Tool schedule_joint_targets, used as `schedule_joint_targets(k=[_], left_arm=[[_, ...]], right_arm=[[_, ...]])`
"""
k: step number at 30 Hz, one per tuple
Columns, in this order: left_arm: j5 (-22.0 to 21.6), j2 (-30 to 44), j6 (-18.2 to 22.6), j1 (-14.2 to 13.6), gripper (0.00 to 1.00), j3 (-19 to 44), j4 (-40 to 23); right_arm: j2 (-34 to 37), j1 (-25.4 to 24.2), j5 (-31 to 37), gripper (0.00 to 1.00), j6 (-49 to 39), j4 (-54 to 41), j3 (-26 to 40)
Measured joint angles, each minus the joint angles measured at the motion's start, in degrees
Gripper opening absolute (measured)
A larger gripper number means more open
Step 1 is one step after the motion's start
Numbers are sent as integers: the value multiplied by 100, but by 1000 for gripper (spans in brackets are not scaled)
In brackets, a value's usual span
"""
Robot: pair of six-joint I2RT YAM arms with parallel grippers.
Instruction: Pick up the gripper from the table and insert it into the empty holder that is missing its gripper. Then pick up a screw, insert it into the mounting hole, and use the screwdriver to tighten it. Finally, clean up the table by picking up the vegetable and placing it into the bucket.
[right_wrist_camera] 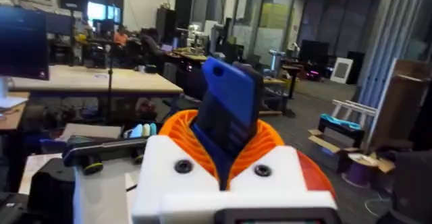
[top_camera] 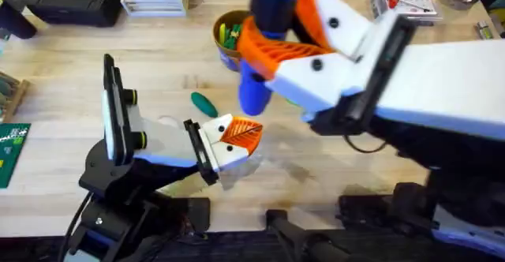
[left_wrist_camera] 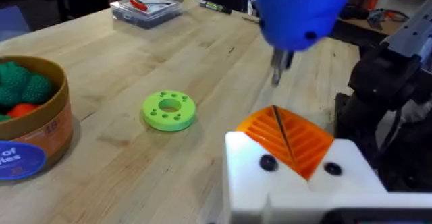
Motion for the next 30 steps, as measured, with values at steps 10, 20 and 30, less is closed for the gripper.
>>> schedule_joint_targets(k=[10, 20, 30], left_arm=[[0, -1, 0, 0, 5, 0, 0], [0, 1, 0, 0, 5, 0, 0], [-2, 1, -2, 0, 5, 0, -2]], right_arm=[[1139, 524, 22, 26, -62, 1321, -32], [1219, 589, 24, 26, -64, 1267, -38], [1378, 589, 26, 26, -64, 1341, -39]])
